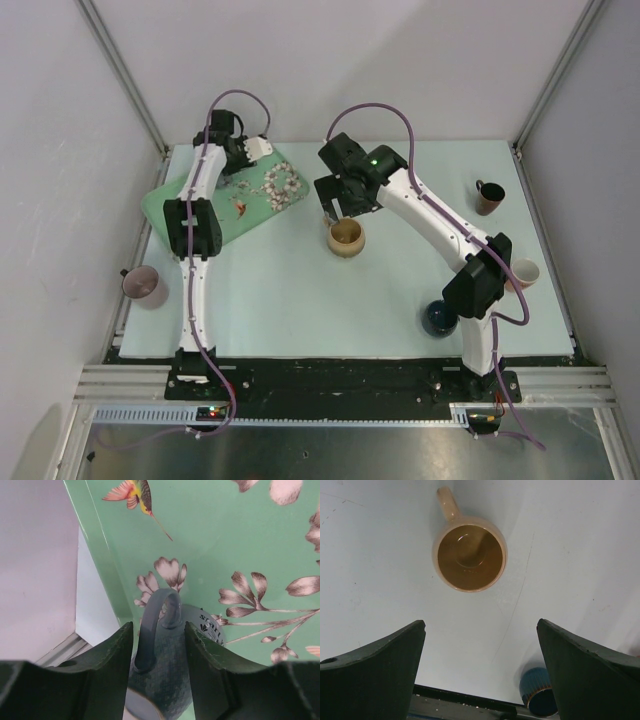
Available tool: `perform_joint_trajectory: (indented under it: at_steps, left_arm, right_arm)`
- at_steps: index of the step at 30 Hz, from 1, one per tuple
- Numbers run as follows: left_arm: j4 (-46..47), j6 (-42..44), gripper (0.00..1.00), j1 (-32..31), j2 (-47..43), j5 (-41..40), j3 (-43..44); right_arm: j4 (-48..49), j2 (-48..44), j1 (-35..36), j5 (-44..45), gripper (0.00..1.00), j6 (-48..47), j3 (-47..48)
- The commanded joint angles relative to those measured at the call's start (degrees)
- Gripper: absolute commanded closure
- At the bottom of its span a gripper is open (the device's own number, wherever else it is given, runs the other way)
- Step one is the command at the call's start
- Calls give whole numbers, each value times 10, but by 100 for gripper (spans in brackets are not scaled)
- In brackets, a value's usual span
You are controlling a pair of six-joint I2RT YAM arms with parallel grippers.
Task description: Turn the mug right side up
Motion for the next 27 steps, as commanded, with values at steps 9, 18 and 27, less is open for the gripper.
perform_joint_trajectory:
  at_steps: [9,18,27]
  left_arm:
    - [6,21,83,3,-2,-38,-15]
    - [6,-44,100,4,-74,46,-25]
    - [10,-265,100,12,-203,214,-48]
  right_arm:
    - [-2,-26,4,9,0,-6,15]
    - [5,-35,4,8,1,-6,21]
    - [108,-93,-31,-98,1,14,-26]
